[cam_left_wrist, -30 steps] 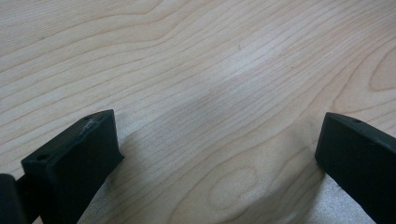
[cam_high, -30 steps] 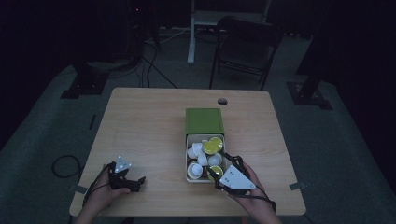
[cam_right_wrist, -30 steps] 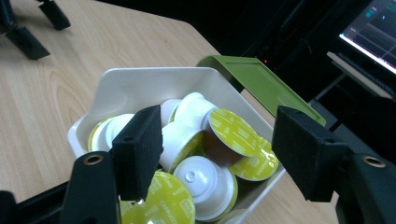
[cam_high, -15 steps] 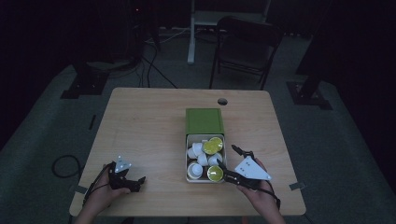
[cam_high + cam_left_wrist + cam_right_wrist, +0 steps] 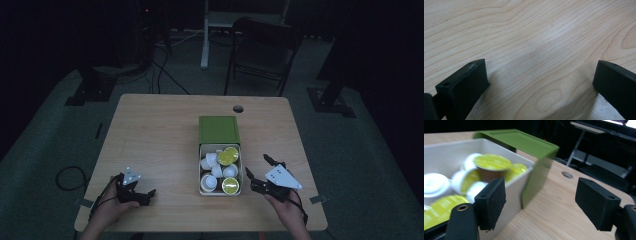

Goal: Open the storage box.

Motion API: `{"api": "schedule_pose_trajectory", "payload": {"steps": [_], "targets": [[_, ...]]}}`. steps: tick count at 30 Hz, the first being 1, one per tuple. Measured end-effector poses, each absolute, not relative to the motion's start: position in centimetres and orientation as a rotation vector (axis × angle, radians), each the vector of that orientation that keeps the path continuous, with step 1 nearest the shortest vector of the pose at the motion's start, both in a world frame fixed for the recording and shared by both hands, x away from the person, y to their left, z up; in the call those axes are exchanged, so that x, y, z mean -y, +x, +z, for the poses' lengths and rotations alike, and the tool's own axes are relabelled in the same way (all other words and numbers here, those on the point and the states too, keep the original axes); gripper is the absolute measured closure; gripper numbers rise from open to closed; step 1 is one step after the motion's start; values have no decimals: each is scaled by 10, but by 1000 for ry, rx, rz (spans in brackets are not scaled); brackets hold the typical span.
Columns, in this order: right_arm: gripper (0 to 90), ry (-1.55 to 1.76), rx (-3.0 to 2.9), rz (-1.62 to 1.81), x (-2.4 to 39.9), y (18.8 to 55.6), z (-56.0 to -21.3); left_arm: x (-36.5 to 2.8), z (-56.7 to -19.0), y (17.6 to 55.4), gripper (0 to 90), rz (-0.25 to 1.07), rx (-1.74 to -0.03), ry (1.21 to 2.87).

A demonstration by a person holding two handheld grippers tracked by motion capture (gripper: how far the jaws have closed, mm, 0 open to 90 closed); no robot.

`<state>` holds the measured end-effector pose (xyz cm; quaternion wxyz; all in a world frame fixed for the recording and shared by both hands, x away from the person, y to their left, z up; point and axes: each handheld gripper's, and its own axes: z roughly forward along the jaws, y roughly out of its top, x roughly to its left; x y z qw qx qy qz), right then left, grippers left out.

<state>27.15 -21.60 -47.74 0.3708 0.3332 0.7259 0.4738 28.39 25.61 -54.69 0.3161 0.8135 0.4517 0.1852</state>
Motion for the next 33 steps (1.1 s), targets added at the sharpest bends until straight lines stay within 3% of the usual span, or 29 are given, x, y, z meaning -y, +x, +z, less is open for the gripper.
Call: {"api": "schedule_pose_trajectory", "payload": {"steps": [14, 33], "targets": [[204, 1077, -1800, 1107, 252, 280, -500, -256, -547, 284, 0, 488, -1189, 2142], [136, 1368, -1937, 862, 270, 292, -534, -256, -547, 284, 0, 488, -1189, 2142]]}}
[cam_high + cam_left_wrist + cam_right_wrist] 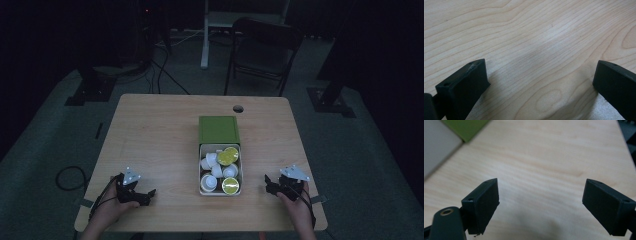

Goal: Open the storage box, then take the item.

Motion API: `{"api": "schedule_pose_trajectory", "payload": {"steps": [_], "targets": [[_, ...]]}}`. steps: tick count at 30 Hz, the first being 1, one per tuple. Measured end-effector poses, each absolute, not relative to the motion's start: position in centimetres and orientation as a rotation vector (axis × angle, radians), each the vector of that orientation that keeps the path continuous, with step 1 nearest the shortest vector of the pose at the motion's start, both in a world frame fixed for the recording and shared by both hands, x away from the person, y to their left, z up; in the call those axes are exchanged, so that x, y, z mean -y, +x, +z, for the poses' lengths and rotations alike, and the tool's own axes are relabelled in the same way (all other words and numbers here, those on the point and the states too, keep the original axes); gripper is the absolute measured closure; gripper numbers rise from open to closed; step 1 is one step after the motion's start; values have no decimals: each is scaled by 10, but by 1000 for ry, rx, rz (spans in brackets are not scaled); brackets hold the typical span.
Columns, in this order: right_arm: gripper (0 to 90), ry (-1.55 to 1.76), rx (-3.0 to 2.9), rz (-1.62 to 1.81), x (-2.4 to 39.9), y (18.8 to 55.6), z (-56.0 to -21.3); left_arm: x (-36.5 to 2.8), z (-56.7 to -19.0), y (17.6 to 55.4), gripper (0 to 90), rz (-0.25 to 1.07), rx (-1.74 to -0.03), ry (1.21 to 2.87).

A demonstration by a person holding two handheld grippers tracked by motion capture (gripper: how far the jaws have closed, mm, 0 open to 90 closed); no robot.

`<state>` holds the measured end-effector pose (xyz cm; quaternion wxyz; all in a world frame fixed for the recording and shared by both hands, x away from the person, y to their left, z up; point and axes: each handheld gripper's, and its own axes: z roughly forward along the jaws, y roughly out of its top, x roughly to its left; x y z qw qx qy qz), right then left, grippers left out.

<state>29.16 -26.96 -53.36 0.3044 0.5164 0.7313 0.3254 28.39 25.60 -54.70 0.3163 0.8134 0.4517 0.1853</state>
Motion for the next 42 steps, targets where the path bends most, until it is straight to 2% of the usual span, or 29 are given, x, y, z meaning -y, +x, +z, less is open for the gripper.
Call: {"api": "schedule_pose_trajectory", "payload": {"steps": [13, 19, 42], "targets": [[137, 1520, -1955, 776, 280, 299, -547, -256, -547, 284, 1, 491, -1196, 2138], [126, 1592, -1939, 840, 285, 301, -551, -255, -547, 284, 0, 492, -1198, 2139], [118, 1572, -1964, 849, 288, 303, -551, -256, -547, 284, 2, 488, -1184, 2145]]}}
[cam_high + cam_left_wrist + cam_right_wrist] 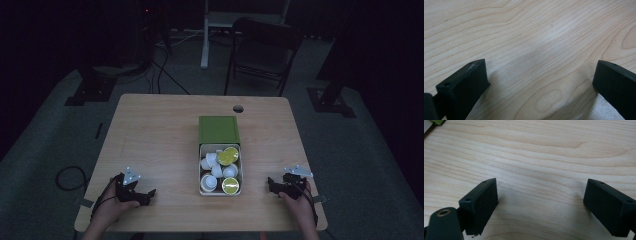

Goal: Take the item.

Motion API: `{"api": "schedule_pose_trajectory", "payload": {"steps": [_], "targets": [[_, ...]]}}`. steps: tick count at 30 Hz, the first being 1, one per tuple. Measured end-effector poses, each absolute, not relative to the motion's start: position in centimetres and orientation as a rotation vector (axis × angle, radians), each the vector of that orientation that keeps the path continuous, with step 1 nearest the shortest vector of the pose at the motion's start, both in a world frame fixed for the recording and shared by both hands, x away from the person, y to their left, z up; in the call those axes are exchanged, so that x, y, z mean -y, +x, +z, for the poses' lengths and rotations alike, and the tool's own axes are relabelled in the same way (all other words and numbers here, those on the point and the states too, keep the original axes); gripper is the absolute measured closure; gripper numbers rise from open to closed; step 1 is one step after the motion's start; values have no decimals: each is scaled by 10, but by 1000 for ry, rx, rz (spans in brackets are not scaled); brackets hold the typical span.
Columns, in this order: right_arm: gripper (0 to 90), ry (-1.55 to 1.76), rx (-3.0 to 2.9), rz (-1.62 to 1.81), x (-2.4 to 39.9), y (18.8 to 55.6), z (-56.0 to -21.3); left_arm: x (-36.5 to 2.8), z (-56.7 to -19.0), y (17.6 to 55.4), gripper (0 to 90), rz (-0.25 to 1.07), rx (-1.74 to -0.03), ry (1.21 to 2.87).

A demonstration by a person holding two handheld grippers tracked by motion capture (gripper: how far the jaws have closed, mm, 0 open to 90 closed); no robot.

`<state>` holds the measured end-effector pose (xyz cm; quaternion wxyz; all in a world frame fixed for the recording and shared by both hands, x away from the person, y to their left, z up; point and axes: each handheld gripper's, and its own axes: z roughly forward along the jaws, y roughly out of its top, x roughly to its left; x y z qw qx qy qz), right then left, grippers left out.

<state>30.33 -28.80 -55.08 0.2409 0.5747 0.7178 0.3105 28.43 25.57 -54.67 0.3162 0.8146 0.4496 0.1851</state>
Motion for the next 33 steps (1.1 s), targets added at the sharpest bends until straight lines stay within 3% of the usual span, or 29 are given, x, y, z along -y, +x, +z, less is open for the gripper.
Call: {"api": "schedule_pose_trajectory", "payload": {"steps": [19, 33], "targets": [[118, 1572, -1964, 849, 288, 303, -551, -238, -505, 286, 12, 571, -1052, 2174], [118, 1548, -1988, 859, 287, 303, -551, -214, -491, 296, 13, 543, -971, 2174]]}}
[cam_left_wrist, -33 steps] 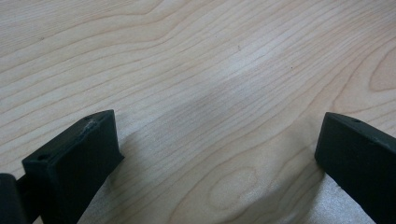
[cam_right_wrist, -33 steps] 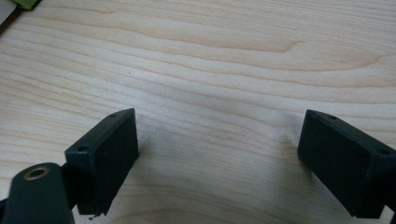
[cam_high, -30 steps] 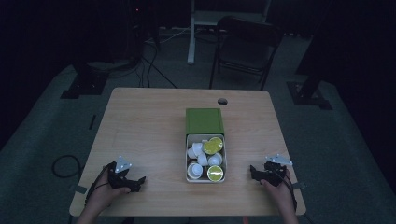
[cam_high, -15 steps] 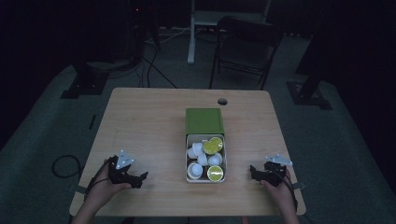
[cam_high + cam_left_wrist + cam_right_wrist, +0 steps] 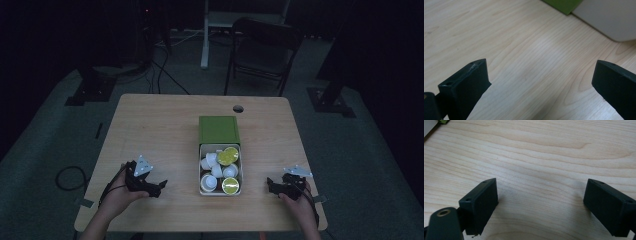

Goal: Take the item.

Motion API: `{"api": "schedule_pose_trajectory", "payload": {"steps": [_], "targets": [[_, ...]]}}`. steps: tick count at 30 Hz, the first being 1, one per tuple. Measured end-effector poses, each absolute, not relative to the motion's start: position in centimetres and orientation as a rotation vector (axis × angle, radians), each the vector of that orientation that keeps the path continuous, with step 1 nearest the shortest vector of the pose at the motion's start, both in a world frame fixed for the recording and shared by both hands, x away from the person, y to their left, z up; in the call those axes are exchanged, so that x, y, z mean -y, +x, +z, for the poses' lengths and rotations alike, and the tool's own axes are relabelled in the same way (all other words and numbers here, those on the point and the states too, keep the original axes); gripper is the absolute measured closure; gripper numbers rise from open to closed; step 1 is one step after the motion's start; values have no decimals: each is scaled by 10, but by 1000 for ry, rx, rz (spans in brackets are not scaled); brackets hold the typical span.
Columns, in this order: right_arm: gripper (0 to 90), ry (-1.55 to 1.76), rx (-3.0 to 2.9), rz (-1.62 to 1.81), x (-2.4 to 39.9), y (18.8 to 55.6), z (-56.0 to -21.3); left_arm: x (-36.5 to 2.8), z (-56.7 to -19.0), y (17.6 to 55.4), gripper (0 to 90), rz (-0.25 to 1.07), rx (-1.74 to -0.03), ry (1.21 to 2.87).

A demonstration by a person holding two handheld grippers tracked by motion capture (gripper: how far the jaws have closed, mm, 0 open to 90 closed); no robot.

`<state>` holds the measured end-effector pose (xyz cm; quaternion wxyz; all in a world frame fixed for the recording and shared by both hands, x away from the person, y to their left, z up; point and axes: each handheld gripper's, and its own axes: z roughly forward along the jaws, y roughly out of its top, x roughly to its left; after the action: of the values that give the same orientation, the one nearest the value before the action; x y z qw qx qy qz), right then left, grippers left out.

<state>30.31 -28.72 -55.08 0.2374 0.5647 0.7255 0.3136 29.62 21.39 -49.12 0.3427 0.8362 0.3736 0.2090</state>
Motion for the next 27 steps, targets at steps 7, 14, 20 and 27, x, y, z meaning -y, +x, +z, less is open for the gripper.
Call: {"api": "schedule_pose_trajectory", "payload": {"steps": [7, 14, 20, 27], "targets": [[118, 1548, -1988, 860, 287, 303, -551, -198, -478, 297, 12, 511, -902, 2153], [118, 1548, -1988, 860, 287, 303, -551, -181, -457, 297, 12, 523, -824, 2151], [118, 1548, -1988, 860, 287, 303, -551, -166, -444, 299, 13, 483, -779, 2139], [118, 1547, -1988, 860, 287, 303, -551, -149, -432, 304, 65, 437, -731, 2121]]}}
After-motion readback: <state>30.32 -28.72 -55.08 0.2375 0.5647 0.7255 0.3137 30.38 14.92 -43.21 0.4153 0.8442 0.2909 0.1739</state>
